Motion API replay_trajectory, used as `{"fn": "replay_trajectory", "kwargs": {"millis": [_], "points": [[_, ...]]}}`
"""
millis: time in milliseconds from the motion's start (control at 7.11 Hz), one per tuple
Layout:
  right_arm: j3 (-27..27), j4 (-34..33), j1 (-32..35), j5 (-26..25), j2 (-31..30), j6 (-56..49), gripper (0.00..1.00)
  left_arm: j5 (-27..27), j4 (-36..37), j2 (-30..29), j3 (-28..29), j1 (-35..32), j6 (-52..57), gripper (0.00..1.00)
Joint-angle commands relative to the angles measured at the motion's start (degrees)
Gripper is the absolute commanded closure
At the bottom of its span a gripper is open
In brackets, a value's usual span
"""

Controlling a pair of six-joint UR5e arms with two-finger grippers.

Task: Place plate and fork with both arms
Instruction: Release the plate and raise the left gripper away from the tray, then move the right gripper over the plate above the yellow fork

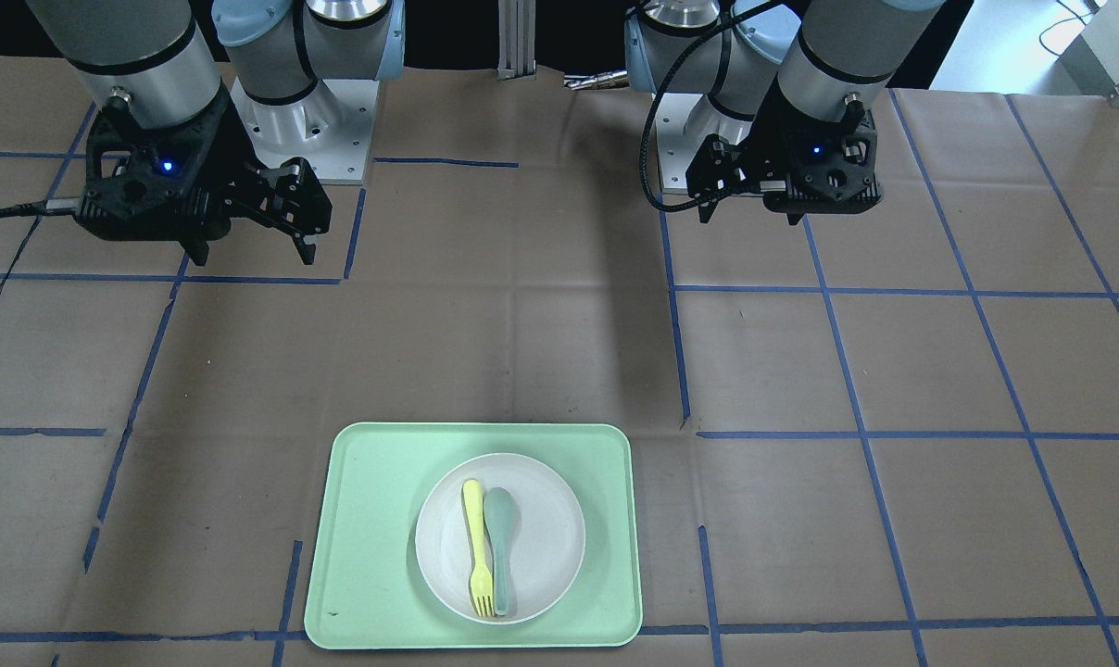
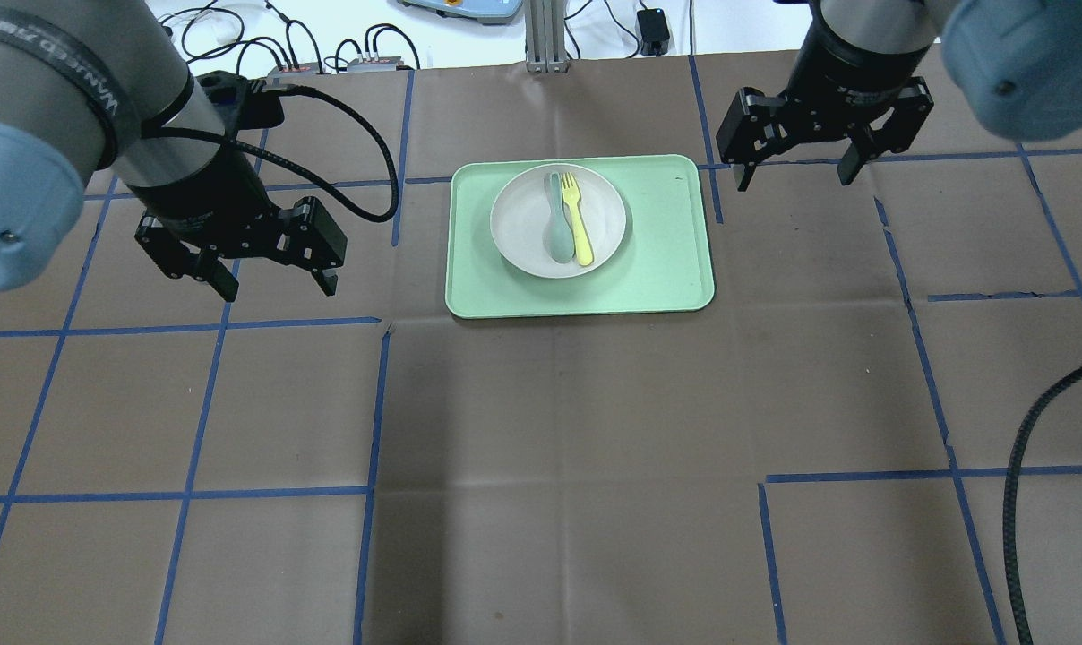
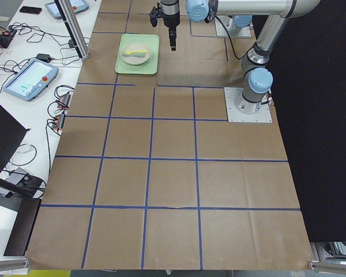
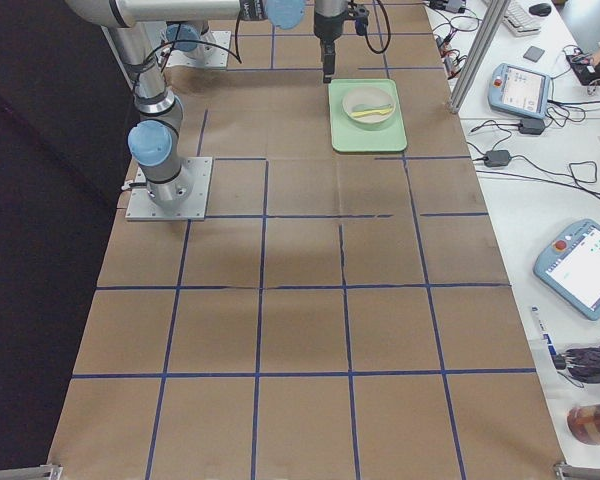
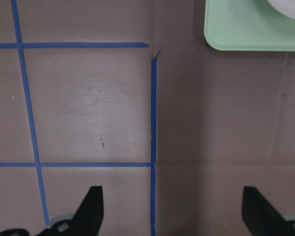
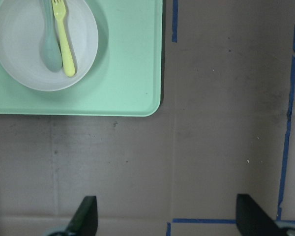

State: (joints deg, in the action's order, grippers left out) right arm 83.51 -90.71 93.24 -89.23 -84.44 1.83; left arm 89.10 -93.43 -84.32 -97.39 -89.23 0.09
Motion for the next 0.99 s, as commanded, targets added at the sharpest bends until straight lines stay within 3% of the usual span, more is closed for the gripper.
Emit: {"fn": "replay_trajectory", "kwargs": {"millis": [0,422,704,844], "points": [[-8.5,-0.2,5.3,0.1,8.4,4.6,0.0,-0.1,0.0,1.5,-1.4,0.3,0.4,0.0],[-19.5,-0.1,11.2,0.1,21.0,13.8,0.0,0.0,2.1,-3.3,0.6,0.9,0.6,0.0],[-20.1,-1.7,13.4,-0.5,26.1,15.9,0.0,-0.5,9.5,-3.6,1.5,0.8,0.3,0.0],[-20.0,-5.1,13.2,-0.6,28.4,15.8,0.0,0.1,9.8,-3.5,1.4,0.8,0.8,0.0]]}}
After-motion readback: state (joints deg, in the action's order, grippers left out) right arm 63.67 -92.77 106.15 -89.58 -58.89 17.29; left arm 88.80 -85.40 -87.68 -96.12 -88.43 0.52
